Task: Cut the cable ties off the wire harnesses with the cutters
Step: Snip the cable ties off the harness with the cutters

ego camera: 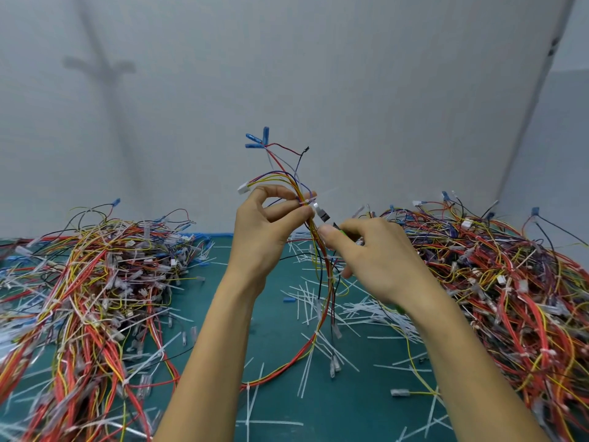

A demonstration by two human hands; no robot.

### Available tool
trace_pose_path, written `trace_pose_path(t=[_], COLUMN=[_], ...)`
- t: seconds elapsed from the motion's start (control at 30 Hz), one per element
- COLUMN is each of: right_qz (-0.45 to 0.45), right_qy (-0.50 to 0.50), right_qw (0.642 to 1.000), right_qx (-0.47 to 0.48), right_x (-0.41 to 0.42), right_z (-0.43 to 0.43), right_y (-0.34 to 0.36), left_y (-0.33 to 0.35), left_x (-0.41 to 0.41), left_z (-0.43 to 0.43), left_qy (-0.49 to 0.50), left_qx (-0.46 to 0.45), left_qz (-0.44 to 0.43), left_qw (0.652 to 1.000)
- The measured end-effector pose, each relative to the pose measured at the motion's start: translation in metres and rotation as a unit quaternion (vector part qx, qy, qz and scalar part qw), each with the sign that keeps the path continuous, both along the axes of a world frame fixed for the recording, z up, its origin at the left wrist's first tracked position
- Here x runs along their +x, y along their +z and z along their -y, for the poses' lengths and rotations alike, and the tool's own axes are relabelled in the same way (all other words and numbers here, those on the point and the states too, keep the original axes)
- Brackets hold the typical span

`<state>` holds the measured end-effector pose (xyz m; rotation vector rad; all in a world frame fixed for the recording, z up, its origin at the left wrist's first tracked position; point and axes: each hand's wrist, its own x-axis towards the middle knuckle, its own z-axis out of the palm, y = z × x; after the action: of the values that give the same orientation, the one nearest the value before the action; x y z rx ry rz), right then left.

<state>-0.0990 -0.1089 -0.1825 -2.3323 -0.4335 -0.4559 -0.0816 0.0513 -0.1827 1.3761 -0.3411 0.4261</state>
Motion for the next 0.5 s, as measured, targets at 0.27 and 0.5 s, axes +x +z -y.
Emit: trace_pose_path(t=[0.27,0.5], right_qz=[-0.003,-0.01], right_qy=[-0.004,-0.01], right_qw=[1.0,1.0], right_qx=[-0.002,0.0], right_x=[-0.0015,-0.0025], right_z=[-0.0008,-0.0008], right_y=[0.0023,0.0023], left_y=[-0.0008,-0.0004], left_x=[0.0001,0.0001], left_z=[-0.0012,0.0002], left_qy=[-0.004,-0.014], left_qx=[0.009,0.005], left_qz=[-0.004,-0.005], left_qw=[1.0,1.0])
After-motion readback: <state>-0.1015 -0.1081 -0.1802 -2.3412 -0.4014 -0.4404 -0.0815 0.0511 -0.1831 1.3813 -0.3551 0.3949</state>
